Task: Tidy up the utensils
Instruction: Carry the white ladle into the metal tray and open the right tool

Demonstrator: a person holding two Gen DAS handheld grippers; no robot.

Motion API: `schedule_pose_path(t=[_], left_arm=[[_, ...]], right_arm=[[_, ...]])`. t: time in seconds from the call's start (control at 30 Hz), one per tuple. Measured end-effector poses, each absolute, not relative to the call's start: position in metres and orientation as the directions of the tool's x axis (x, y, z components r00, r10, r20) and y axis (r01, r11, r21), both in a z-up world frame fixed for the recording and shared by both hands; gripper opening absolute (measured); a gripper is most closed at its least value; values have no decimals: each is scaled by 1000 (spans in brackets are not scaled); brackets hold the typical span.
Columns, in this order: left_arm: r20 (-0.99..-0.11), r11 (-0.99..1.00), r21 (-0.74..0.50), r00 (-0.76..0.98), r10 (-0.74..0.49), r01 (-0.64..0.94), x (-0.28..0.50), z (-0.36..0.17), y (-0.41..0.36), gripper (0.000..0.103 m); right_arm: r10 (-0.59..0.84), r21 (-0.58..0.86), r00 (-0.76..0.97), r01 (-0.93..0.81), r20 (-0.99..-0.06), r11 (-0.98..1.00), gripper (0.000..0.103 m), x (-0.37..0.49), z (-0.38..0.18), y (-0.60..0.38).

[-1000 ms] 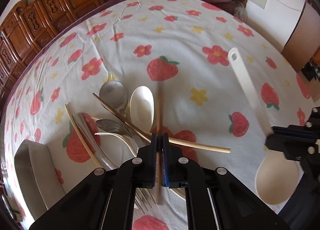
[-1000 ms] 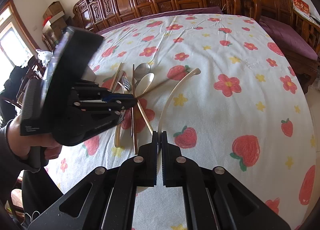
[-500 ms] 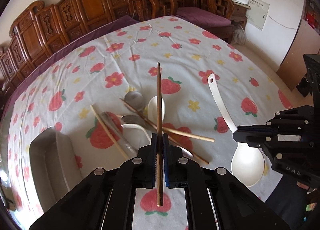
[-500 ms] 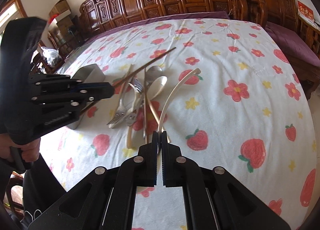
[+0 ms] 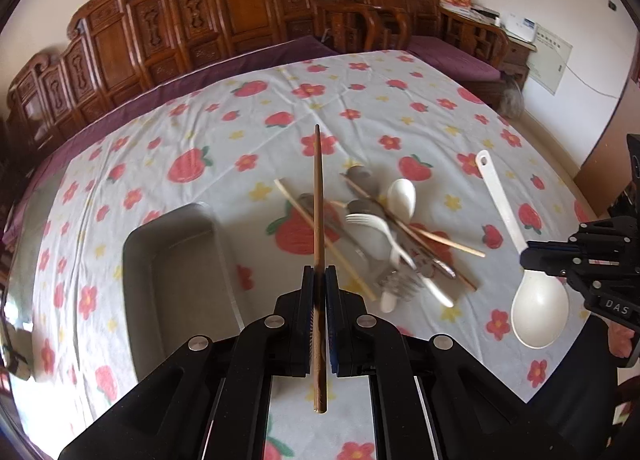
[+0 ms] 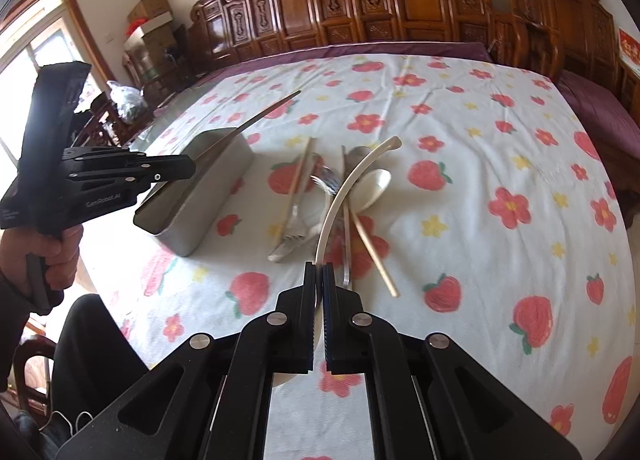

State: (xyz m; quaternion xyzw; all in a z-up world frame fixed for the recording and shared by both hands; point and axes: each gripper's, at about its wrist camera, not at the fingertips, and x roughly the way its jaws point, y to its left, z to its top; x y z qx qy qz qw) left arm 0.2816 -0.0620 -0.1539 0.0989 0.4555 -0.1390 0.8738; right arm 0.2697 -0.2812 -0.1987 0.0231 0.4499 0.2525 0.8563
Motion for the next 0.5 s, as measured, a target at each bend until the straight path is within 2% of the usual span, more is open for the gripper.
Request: schedule_pose_path(t=[0.5], left_arm=[[-826,984,19,557,-84,177,279,-168,26,5]], right_arm=[[479,220,436,-521,-762,825,4,294,-179,-170]])
